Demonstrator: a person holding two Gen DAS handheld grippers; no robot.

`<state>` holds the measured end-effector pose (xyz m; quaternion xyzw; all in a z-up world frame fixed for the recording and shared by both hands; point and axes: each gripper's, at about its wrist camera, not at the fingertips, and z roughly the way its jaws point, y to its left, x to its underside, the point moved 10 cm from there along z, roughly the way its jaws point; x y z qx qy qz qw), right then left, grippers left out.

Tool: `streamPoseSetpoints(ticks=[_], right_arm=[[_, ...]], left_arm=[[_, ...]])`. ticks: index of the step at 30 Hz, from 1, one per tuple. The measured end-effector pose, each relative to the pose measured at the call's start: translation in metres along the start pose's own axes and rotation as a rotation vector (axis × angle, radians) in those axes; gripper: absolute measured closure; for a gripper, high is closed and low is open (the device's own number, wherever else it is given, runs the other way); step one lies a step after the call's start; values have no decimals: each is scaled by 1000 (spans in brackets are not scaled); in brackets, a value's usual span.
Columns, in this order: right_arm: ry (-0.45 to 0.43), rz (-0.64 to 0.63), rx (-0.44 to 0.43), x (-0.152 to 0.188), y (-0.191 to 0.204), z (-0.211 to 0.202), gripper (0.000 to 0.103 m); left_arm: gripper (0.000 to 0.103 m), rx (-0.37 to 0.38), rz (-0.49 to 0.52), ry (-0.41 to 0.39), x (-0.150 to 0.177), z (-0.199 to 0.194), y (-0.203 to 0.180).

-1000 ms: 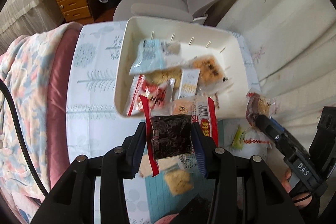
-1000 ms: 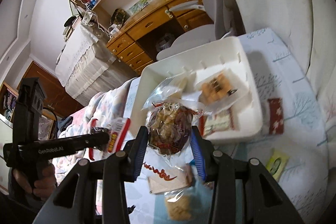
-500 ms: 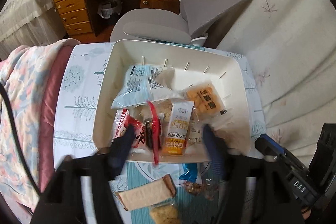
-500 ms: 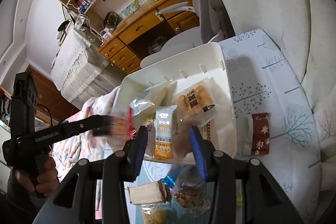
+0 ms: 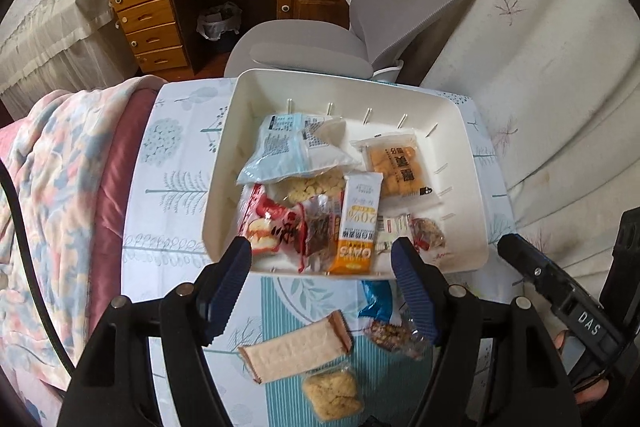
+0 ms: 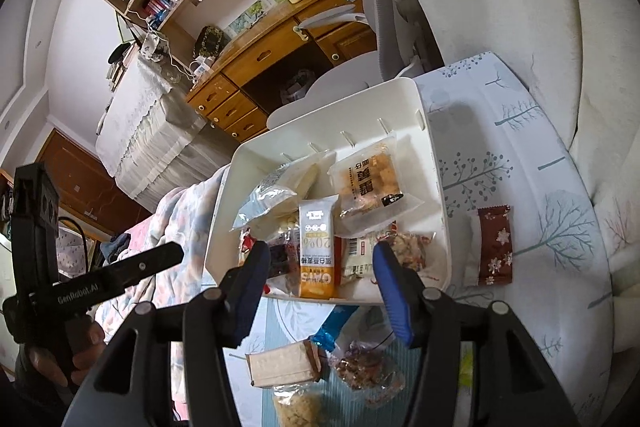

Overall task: Organize snacks
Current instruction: 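Withdraw both tools from the tray toward the remaining snacks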

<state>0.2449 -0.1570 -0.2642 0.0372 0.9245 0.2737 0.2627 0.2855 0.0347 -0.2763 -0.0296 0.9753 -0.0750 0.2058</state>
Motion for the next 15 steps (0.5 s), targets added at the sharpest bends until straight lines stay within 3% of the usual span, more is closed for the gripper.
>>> streamPoseSetpoints(ticks=[6, 12, 15], right_arm=[[-30, -19, 28, 11, 14, -10, 49], [-69, -2, 70, 25, 32, -21, 49], [-88, 11, 94, 40, 44, -26, 49]], left_arm=[[32, -3, 17, -23, 14, -17, 14], [32, 41, 70, -24, 28, -36, 30], [24, 56, 104, -15, 34, -42, 39]])
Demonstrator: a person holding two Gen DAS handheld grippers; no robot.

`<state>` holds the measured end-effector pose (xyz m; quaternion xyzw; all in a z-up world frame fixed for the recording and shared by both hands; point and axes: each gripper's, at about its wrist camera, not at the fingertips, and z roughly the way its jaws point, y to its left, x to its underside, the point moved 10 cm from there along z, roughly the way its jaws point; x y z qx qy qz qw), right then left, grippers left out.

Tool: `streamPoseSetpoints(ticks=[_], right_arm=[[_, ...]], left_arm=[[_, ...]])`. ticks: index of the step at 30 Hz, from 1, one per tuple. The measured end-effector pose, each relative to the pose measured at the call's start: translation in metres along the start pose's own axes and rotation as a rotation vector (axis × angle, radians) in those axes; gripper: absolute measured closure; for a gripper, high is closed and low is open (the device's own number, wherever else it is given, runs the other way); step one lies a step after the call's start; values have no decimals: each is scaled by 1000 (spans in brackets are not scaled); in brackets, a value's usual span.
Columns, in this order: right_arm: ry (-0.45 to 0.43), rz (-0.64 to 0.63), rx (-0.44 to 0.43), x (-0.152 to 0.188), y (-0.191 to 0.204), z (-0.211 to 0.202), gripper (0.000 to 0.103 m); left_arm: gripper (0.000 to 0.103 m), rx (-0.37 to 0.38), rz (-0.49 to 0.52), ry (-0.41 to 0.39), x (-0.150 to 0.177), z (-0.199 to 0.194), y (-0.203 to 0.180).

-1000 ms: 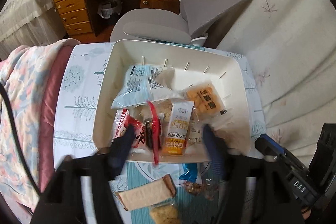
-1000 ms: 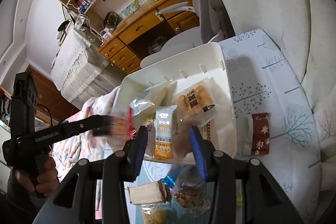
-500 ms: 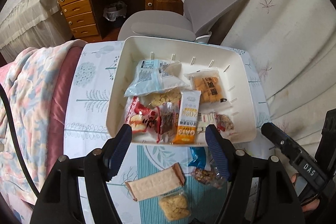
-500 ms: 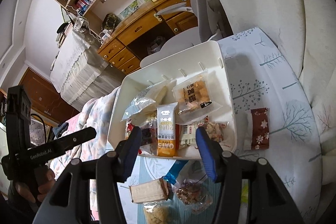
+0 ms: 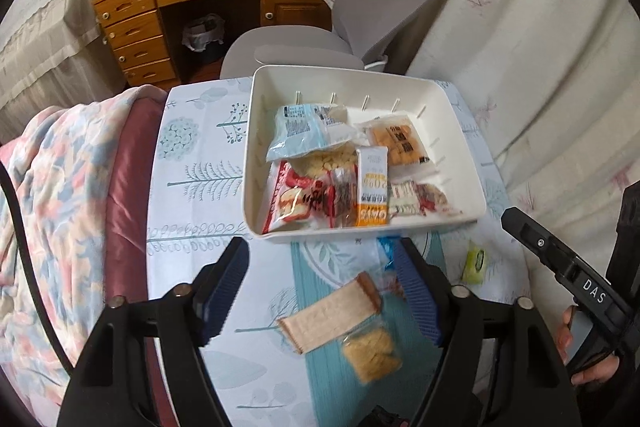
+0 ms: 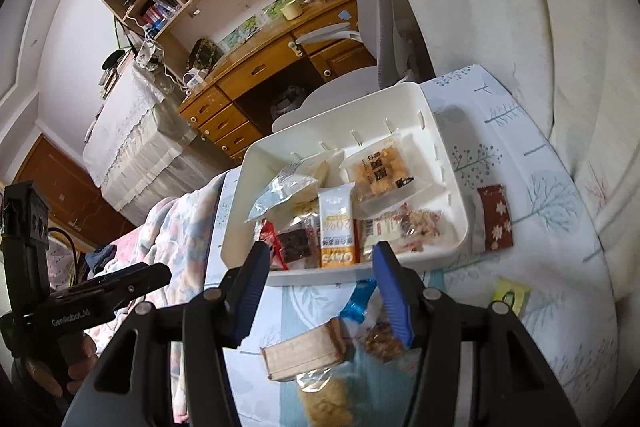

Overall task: Organize snacks
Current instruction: 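Withdraw both tools from the tray toward the remaining snacks, then grasp the brown paper bag with the left tool while the right tool grasps the clear yellow-cracker bag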

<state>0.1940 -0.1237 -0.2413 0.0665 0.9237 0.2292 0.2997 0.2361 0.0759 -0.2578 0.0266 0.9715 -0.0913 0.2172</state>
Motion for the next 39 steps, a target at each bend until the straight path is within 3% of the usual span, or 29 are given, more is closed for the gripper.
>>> streamPoseSetpoints(ticks=[11, 17, 22, 32, 39], right_arm=[[-32, 49, 116, 59, 24, -6, 49], [-19, 93, 192, 94, 27, -1, 49], [8, 83, 257, 124, 30, 3, 35], [93, 14, 344, 181, 22, 27, 34], [118, -107, 423, 207, 11, 52, 34]], left_arm=[[23, 79, 138, 44, 17, -9, 33], [22, 116, 218, 132, 33, 8, 39], [22, 153, 308, 187, 49, 29, 30], [22, 187, 442, 325, 89, 97, 2], [22, 171, 550, 398, 120, 137, -18]])
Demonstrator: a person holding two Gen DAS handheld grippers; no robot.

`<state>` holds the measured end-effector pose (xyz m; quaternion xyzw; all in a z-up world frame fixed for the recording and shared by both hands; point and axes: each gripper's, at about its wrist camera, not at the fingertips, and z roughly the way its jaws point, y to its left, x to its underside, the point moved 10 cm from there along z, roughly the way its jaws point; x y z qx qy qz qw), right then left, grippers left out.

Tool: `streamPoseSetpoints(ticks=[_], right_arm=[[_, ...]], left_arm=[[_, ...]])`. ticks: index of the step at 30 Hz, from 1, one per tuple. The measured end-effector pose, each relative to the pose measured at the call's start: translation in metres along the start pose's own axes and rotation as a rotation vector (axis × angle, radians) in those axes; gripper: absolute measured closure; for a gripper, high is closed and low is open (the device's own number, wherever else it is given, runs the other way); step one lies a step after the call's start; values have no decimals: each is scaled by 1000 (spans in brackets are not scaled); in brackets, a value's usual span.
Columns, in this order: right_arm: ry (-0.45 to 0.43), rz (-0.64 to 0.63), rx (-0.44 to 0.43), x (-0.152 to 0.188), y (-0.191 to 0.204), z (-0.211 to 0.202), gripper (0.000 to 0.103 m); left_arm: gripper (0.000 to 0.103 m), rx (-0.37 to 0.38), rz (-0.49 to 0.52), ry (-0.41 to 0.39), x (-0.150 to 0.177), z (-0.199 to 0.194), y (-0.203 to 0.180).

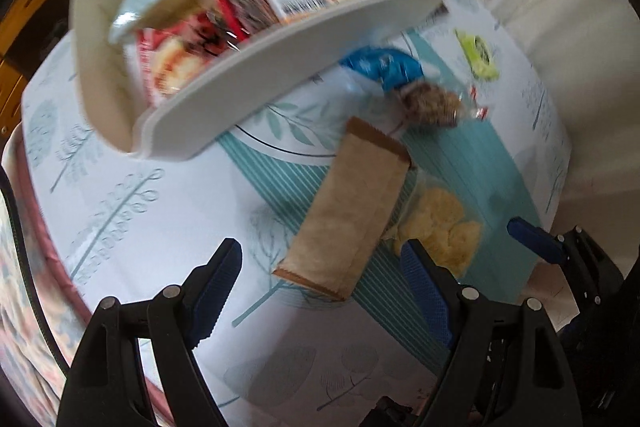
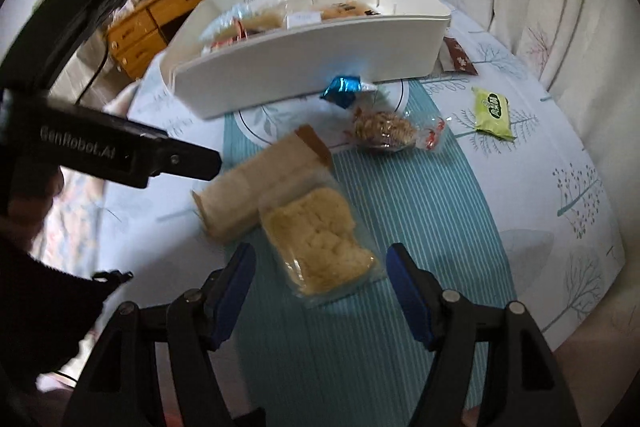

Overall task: Organize snacks
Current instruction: 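Grasp the brown paper bag with the left tool while the right tool grasps the clear yellow-cracker bag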

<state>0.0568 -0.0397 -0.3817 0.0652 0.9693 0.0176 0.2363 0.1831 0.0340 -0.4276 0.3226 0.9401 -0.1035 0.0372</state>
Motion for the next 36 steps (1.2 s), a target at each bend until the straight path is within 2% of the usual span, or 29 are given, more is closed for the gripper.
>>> streamPoseSetpoints(ticks=[4, 10, 14, 16, 19, 29, 36], right_arm=[[-24, -57, 13, 4, 5, 13, 34], [-40, -126, 43, 5, 7, 27, 34], [-42, -111, 41, 3, 5, 35, 35], [-39, -108, 34, 4, 5, 38, 45], [-41, -98, 29, 6, 5, 36, 49], [-2, 18, 31, 26, 0, 27, 51], [21, 90, 44, 39, -18, 5, 54]], left_arm=[[22, -40, 47, 34, 0, 20, -5], [22, -52, 82, 66, 2, 38, -10], [22, -52, 94, 84, 5, 46, -13], [22, -60, 101, 91, 7, 51, -15], [22, -58, 107, 92, 10, 56, -16], [23, -29, 163, 109, 22, 63, -34], [38, -76, 164, 82, 28, 58, -25]])
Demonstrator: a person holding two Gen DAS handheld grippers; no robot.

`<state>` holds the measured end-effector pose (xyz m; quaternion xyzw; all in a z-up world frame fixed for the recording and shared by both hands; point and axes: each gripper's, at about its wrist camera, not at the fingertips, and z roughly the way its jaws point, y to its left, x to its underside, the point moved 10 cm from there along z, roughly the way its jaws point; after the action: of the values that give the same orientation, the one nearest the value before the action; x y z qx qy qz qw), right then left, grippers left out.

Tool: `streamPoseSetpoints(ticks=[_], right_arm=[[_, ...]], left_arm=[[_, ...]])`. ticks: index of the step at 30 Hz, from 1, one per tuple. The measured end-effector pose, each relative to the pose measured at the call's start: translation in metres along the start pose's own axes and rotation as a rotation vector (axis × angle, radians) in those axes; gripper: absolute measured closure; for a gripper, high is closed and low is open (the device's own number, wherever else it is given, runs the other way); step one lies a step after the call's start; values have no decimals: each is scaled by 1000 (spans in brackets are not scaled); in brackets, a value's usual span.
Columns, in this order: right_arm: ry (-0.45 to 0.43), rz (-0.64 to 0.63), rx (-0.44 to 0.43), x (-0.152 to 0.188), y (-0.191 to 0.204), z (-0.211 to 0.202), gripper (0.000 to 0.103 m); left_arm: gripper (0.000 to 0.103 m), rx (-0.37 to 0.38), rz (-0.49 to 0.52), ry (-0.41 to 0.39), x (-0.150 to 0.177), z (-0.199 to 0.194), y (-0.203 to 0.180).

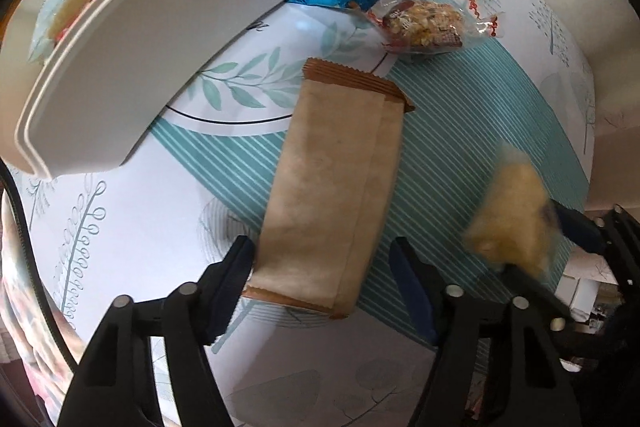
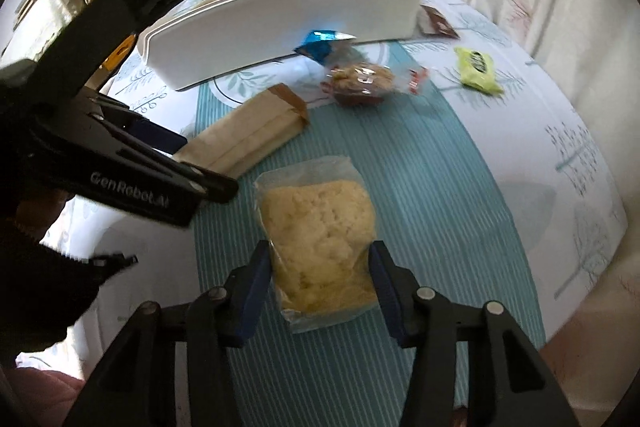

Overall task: Organize snacks
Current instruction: 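Grasp the brown paper bag with the left tool while the right tool grasps the clear yellow-cracker bag, then carry both bags over the white tray and open both tools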

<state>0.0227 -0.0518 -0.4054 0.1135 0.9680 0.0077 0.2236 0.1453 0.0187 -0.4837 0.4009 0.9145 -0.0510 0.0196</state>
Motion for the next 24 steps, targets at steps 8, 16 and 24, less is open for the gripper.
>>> streamPoseSetpoints(ticks=[8, 16, 24], right_arm=[[3, 46, 0, 8, -11, -17, 55], [14, 133, -94, 11, -7, -27, 55], [7, 132, -152, -15, -11, -41, 55]], left_arm=[[46, -28, 8, 7, 5, -6, 8], [48, -25, -69, 76, 28, -5, 10], [48, -29, -141, 138, 66, -17, 8]])
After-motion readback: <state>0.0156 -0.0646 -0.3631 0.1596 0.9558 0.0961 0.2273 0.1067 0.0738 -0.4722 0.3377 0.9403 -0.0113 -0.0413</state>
